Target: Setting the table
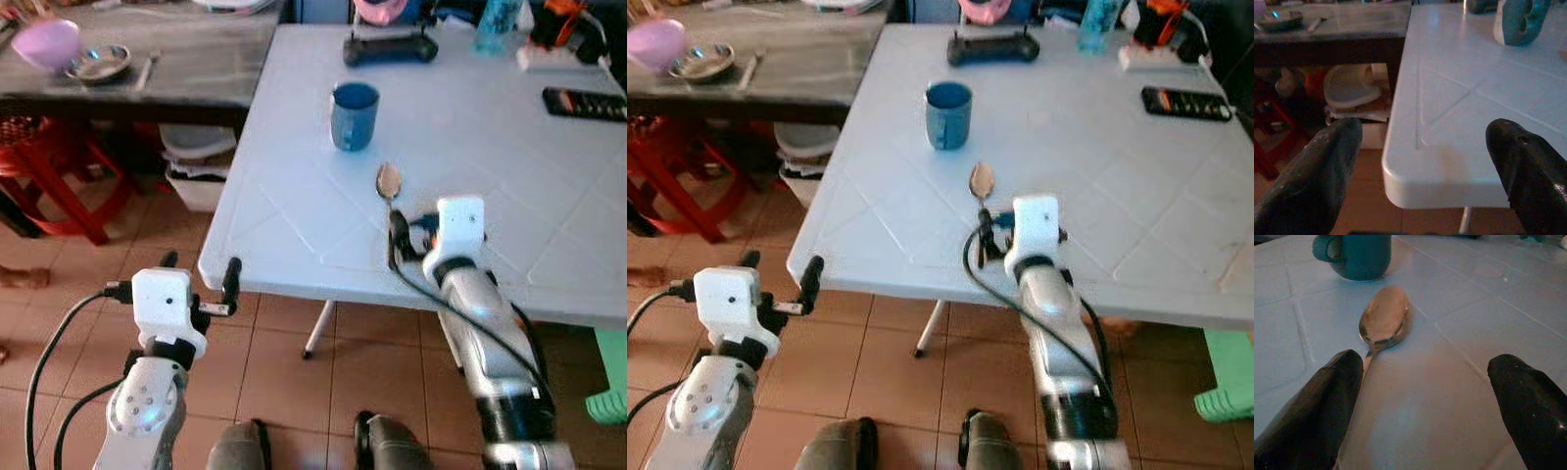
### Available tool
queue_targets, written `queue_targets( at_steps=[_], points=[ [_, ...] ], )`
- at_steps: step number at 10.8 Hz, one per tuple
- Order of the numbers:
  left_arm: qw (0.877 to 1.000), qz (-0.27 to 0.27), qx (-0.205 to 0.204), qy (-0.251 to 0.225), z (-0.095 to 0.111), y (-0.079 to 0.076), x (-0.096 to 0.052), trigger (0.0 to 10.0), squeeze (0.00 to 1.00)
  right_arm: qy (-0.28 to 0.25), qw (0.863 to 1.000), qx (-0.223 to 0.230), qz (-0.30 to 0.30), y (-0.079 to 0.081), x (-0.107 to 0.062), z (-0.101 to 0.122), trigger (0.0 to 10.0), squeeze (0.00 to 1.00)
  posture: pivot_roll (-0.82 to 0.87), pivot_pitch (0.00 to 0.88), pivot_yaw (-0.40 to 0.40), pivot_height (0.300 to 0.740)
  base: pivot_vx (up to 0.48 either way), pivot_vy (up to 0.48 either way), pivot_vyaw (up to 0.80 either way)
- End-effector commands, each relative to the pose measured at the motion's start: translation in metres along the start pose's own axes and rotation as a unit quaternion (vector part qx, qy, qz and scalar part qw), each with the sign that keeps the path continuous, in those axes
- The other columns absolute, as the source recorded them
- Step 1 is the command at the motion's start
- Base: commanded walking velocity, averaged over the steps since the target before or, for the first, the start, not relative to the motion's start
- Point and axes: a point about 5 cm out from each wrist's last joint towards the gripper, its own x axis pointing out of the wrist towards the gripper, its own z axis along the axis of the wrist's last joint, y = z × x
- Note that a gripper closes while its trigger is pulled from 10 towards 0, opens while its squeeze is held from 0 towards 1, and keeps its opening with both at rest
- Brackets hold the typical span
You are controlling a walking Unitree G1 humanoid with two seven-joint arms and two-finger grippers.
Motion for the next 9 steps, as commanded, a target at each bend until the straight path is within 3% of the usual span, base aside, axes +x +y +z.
queue_targets(
  at_steps=[1, 3, 4, 5, 6, 7, 9],
  points=[
    [1.0, -0.003, 0.002, 0.0, 0.003, 0.001, -0.002, 10.0, 0.0, 0.008, 1.0, 0.006, 0.011, 0.006, 0.003, -0.001, 10.0, 0.0, 0.13, 0.209, 0.052, 0.74, 0.0, 0.0, 0.0],
    [1.0, -0.001, 0.003, 0.002, 0.004, 0.001, -0.004, 10.0, 0.0, 0.004, 1.0, 0.011, 0.015, 0.014, 0.005, 0.002, 10.0, 0.0, 0.13, 0.222, 0.05, 0.74, 0.0, 0.0, 0.0],
    [1.0, -0.001, 0.003, 0.004, 0.004, 0.001, -0.005, 10.0, 0.0, 0.018, 0.999, 0.028, 0.017, 0.02, 0.006, -0.001, 4.9, 0.0, 0.13, 0.226, 0.049, 0.74, 0.0, 0.0, 0.0],
    [1.0, -0.004, 0.006, 0.007, 0.003, 0.002, -0.007, 10.0, 0.0, 0.042, 0.998, 0.033, 0.018, 0.023, 0.005, -0.006, 2.4, 0.0, 0.13, 0.232, 0.042, 0.74, 0.0, 0.0, 0.0],
    [1.0, -0.004, 0.01, 0.01, 0.003, 0.005, -0.009, 10.0, 0.0, 0.058, 0.998, 0.037, 0.015, 0.022, 0.0, -0.012, 0.7, 0.0, 0.13, 0.233, 0.039, 0.74, 0.0, 0.0, 0.0],
    [1.0, 0.002, 0.014, 0.018, -0.001, 0.011, -0.01, 10.0, 0.0, 0.084, 0.996, 0.037, 0.013, 0.018, -0.007, -0.024, 0.0, 0.0, 0.12, 0.233, 0.034, 0.74, 0.0, 0.0, 0.0],
    [1.0, -0.006, 0.012, 0.018, 0.0, 0.009, -0.009, 10.0, 0.0, 0.113, 0.993, 0.035, 0.002, 0.01, -0.011, -0.03, 0.0, 0.0, 0.11, 0.237, 0.028, 0.74, 0.0, 0.0, 0.0]
  ],
)
